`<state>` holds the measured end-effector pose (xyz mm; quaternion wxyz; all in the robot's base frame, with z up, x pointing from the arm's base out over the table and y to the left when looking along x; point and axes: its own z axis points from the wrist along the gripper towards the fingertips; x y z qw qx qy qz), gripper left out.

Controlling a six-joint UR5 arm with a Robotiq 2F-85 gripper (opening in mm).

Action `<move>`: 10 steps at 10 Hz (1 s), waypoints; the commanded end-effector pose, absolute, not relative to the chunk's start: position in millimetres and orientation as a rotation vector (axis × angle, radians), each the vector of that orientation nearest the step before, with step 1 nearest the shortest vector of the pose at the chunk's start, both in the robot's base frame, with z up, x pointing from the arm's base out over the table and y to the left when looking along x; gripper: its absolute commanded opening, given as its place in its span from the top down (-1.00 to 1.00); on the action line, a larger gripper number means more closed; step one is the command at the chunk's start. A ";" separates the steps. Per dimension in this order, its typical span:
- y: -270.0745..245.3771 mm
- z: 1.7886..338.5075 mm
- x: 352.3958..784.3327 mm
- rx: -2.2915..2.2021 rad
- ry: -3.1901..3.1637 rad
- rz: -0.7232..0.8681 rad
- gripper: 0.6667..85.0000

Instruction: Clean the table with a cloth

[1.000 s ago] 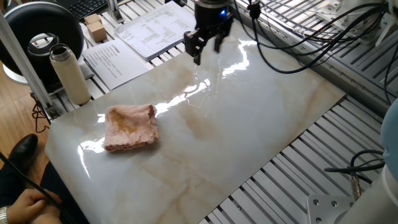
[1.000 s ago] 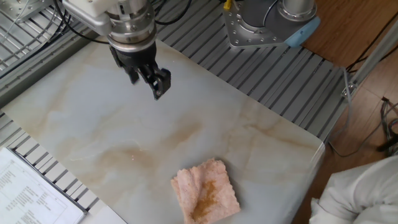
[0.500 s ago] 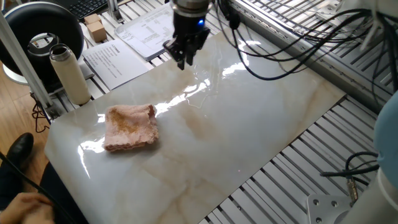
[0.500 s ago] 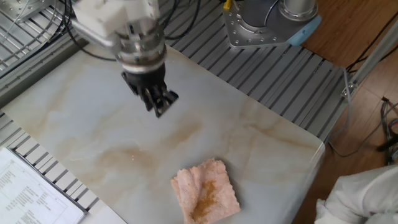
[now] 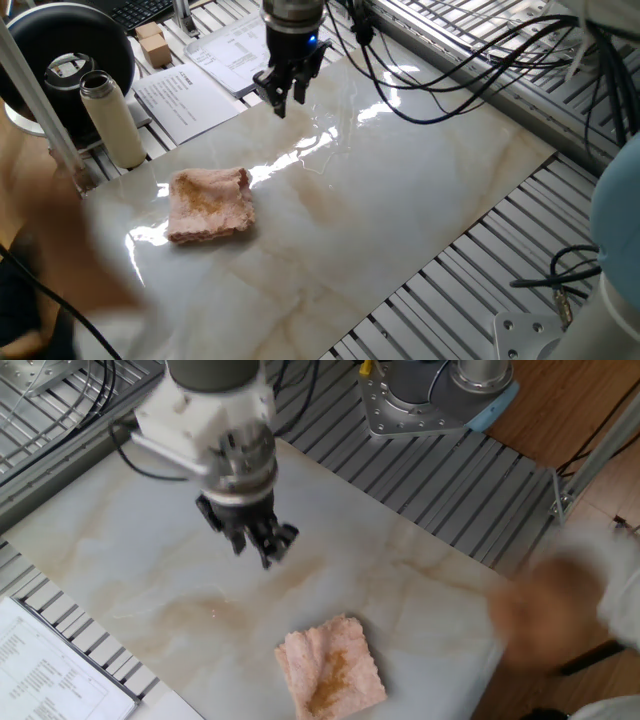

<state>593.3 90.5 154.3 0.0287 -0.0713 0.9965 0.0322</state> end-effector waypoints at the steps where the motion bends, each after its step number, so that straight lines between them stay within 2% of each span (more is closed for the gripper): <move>1: 132.8 120.7 615.1 -0.192 3.065 0.174 -0.34; 3: 129.2 132.5 610.8 -0.195 3.085 0.151 -0.34; 7: 129.6 132.6 611.7 -0.174 3.084 0.154 -0.34; 10: 157.0 109.6 631.9 -0.110 3.075 0.099 -0.34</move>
